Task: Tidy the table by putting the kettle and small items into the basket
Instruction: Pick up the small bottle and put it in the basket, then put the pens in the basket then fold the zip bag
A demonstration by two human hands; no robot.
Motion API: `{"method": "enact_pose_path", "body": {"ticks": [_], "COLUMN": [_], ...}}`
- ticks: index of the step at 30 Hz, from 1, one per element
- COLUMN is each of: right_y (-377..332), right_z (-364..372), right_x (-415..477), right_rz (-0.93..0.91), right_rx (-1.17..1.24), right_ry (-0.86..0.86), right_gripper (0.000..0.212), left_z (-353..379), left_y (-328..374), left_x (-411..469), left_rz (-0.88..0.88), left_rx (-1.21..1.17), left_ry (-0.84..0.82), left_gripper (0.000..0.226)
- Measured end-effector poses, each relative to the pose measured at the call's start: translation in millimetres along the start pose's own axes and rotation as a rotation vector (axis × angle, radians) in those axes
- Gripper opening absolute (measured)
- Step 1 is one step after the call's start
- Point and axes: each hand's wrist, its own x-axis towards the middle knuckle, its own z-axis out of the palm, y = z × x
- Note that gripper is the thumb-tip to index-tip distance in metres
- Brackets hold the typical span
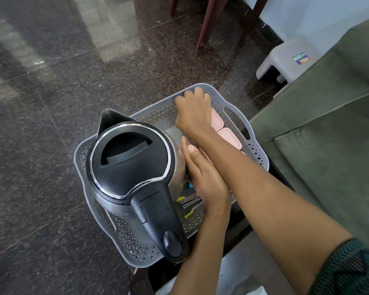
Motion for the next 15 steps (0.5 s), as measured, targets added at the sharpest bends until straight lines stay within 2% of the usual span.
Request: {"method": "enact_pose_path", "body": {"ticks": [3,6,9,12,15], "right_y": [2,15,47,72,100], "right_z": [-10,-35,-56,-64,-59], "right_x": [-3,-21,-64,-118,-191], "right_rz": [-0.019,0.008,0.182,0.372,0.56], "right_rx": [0.04,0.166,0.258,0.238,0.259], "right_ry": [0.0,0.065,0.214,0.359,0.356], "right_gripper": [0.025,0.025,0.019,0.018,0.018], "left_z": [2,0,4,6,0], "left_y": [-1,-2,-3,-9,-27], "left_x": [1,-6,-26,-42,-72], "left_rz": [0.001,0.08,0.24,0.36,0.439], "left_rx": [-0.031,0.028,0.108,0.169,0.262], "left_ry": [0.0,-0.018,-0.142,-0.281,-0.457], "left_gripper": [0.043,0.041,0.041,0.037,0.031]}}
